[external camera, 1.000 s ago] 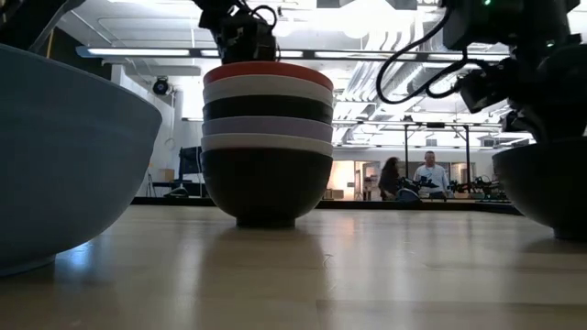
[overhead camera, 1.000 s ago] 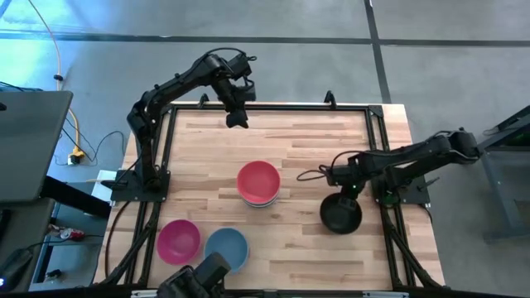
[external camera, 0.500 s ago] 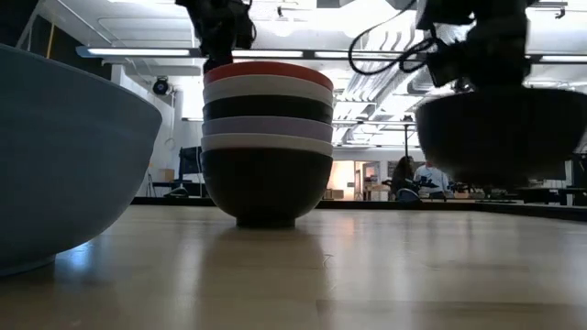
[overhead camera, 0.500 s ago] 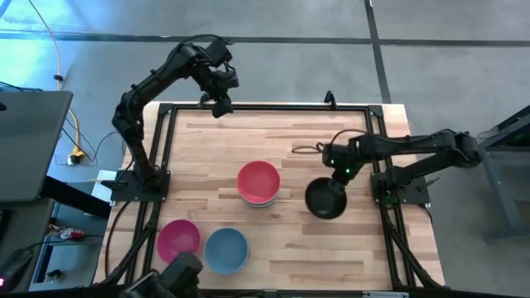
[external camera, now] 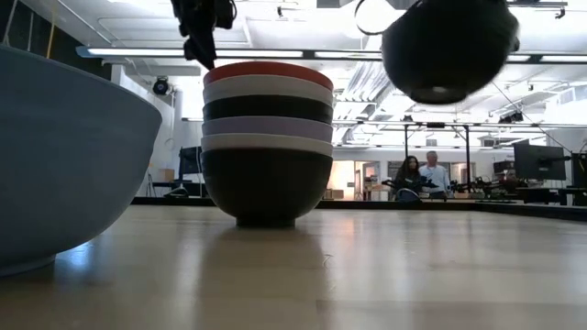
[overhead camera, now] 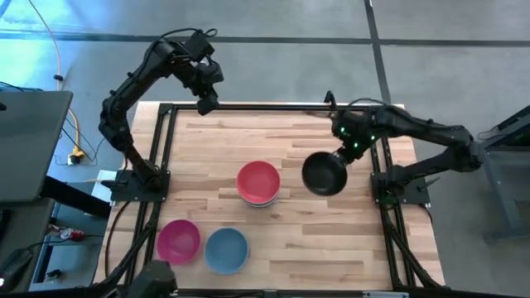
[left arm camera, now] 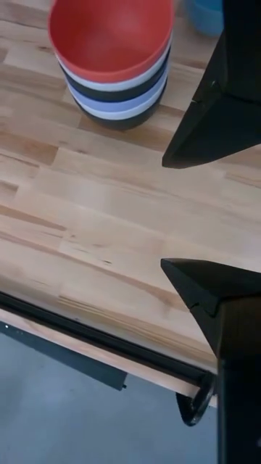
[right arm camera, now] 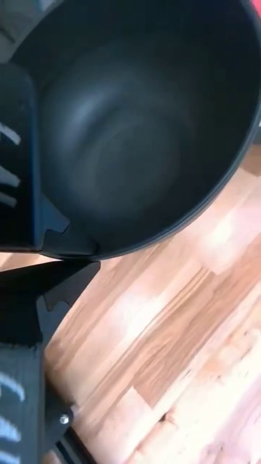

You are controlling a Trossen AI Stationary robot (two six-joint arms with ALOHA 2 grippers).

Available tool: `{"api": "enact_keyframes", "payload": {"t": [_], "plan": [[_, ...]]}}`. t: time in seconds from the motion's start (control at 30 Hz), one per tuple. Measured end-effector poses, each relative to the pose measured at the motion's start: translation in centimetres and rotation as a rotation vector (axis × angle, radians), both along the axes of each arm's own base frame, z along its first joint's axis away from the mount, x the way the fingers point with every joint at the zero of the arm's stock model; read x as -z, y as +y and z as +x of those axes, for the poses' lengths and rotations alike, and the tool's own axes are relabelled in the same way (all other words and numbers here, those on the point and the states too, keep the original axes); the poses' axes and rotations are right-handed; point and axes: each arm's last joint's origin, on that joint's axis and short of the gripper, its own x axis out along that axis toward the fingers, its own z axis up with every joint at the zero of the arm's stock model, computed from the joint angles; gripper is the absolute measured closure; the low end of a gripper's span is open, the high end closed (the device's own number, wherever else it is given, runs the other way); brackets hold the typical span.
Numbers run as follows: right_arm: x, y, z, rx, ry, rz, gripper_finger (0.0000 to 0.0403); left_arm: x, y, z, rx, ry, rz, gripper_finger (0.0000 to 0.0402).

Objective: Nest bowls inside each other
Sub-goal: Stack the black bowl on top of the orange bowl

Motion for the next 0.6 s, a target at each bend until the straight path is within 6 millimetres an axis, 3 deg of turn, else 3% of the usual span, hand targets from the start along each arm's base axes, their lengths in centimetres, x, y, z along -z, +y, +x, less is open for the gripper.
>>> {"api": "enact_keyframes", "payload": {"t": [0.2,0.37,0.6], "plan": [[-2.1,-1.2,1.5,0.043,-0.007,0.027,0.0403,-0.8,-1.1,-0.8,0.003,-0.009,0.011,0.0198],[-2.4,-2.1,4.9,-0.019,-0.014,0.066,0.0403,-0.8,-2.2,-1.6,0.012,-0.006,0.011,0.0198],[-2.4,-3.7,10.1,-0.092,-0.018,0.069,0.0403,1.3,-3.6,-3.6,0.026,0.021,-0.001,0.0198]]}}
